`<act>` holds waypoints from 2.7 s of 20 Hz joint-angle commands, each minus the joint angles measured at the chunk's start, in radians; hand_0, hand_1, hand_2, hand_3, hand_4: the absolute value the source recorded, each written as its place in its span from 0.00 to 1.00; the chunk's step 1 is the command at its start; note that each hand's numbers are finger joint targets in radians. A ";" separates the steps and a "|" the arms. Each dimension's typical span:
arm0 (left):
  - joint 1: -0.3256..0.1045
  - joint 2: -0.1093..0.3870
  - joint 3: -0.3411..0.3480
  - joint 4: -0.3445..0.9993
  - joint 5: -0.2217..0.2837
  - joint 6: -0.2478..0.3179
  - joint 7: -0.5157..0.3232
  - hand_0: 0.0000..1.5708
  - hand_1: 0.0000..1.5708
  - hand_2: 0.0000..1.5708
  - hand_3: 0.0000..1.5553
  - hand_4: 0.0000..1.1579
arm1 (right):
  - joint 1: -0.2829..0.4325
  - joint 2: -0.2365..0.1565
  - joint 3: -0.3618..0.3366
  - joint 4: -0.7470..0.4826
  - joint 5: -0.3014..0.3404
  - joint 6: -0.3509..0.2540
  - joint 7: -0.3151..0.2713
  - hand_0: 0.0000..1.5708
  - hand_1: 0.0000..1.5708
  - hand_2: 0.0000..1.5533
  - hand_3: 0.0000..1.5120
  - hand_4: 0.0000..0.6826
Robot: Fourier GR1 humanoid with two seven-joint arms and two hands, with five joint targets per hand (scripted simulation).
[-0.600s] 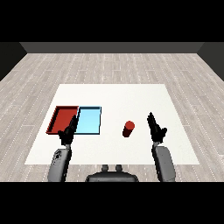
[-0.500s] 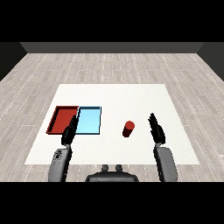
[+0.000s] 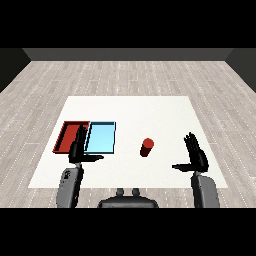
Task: Pick the red can and put it in the red box
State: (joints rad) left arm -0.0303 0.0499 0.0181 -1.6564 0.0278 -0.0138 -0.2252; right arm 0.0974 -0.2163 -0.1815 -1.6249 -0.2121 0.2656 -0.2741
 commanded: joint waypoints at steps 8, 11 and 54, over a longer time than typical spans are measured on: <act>-0.002 -0.007 0.026 0.073 0.008 -0.027 -0.189 0.00 0.00 0.00 0.00 0.00 | 0.076 -0.015 -0.081 0.036 0.001 0.144 -0.178 0.00 0.00 0.00 0.00 0.00; 0.032 0.010 0.018 0.009 -0.008 -0.031 -0.154 0.00 0.00 0.00 0.00 0.00 | 0.001 -0.009 -0.081 0.090 0.008 0.142 -0.159 0.00 0.00 0.00 0.00 0.00; 0.041 -0.029 0.006 -0.044 0.032 -0.014 -0.116 0.00 0.00 0.00 0.00 0.00 | -0.247 0.208 0.097 0.456 0.069 0.013 -0.200 0.00 0.00 0.00 0.00 0.00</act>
State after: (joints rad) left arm 0.0000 0.0465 0.0569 -1.6277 0.0670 -0.0522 -0.3950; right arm -0.1562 -0.0347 -0.1024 -1.2057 -0.1475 0.2816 -0.4307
